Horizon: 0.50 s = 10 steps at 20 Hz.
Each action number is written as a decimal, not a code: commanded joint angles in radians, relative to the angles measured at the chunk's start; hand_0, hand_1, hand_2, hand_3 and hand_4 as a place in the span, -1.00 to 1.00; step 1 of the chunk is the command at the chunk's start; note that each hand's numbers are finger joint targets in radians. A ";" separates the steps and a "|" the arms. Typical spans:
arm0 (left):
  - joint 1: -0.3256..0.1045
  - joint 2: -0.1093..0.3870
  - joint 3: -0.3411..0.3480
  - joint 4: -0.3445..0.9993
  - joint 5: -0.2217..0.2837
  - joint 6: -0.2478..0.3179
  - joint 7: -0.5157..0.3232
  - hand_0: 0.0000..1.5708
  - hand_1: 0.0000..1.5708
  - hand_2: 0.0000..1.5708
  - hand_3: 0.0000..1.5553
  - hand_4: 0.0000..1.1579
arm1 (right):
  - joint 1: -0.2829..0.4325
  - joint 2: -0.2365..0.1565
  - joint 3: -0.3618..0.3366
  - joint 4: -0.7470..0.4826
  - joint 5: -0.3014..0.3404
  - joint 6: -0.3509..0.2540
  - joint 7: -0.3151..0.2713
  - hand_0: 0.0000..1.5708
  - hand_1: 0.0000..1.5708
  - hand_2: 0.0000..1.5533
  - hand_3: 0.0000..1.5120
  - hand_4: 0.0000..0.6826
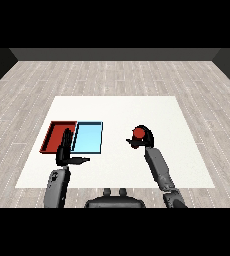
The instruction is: Pick the red can and put it in the red box
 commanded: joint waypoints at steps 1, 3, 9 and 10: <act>0.065 -0.042 -0.079 -0.005 -0.062 0.022 -0.040 -1.00 -1.00 -1.00 -1.00 -1.00 | 0.074 0.015 0.039 -0.137 0.011 0.004 0.015 0.84 0.84 0.85 0.87 0.90; 0.011 -0.043 -0.112 -0.051 -0.054 0.040 0.049 -1.00 -1.00 -1.00 -1.00 -1.00 | 0.038 0.011 0.033 -0.179 0.006 -0.020 0.093 0.84 0.84 0.86 0.86 0.90; -0.082 -0.044 -0.189 0.011 -0.023 0.067 0.119 -1.00 -1.00 -1.00 -1.00 -1.00 | -0.017 0.032 0.085 -0.175 -0.034 -0.109 0.084 0.80 0.80 0.85 0.87 0.91; -0.085 -0.044 -0.195 0.012 -0.022 0.075 0.120 -1.00 -1.00 -1.00 -1.00 -1.00 | 0.011 0.032 0.141 -0.191 -0.066 -0.112 0.063 0.82 0.82 0.86 0.88 0.90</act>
